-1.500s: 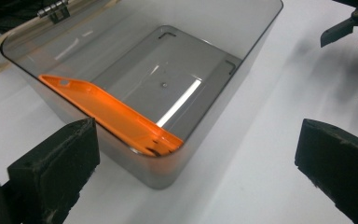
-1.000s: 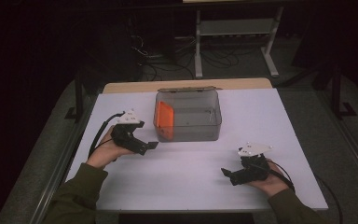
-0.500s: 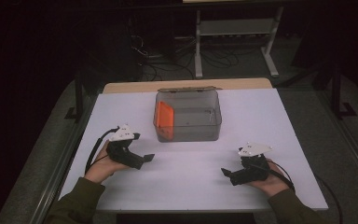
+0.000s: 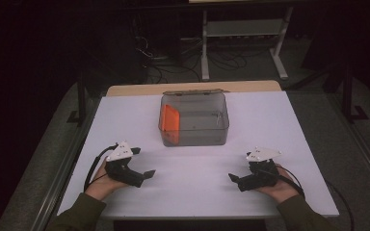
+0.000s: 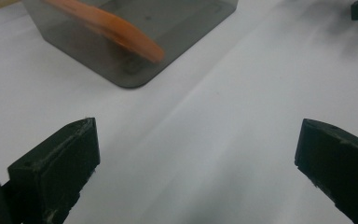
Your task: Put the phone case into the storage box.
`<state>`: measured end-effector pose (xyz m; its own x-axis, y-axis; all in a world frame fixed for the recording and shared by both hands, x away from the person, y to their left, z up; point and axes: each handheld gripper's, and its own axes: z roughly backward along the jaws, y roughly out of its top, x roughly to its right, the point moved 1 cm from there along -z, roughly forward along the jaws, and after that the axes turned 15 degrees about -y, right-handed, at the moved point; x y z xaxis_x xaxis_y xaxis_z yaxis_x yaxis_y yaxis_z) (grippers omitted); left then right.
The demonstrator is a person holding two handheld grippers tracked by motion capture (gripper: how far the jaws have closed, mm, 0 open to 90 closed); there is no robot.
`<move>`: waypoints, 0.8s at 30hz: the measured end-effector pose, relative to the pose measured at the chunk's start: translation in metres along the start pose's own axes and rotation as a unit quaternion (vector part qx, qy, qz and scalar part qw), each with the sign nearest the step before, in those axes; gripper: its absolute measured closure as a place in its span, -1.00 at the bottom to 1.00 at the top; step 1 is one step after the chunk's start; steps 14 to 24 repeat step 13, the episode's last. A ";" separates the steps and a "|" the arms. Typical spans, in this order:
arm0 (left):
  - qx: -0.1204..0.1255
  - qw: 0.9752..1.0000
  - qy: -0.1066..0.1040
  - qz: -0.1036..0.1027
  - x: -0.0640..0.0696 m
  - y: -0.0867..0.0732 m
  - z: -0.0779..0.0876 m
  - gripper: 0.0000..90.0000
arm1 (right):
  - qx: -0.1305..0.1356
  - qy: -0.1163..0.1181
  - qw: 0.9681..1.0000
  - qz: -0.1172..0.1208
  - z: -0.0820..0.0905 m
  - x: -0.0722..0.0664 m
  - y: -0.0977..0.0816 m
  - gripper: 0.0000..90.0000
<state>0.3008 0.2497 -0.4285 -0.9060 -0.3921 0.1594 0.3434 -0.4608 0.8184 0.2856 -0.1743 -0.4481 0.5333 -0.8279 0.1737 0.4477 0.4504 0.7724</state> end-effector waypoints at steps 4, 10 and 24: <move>0.001 1.000 -0.002 0.003 0.004 -0.008 0.003 -1.00 | 0.000 0.000 1.000 -0.001 0.000 0.000 0.000 -0.99; 0.002 1.000 -0.005 0.002 0.008 -0.012 0.004 -1.00 | -0.001 0.000 1.000 0.000 0.000 0.000 0.000 -0.99; 0.000 1.000 -0.002 0.001 0.006 -0.013 0.002 -1.00 | -0.003 0.000 1.000 0.000 -0.001 0.000 0.000 -0.99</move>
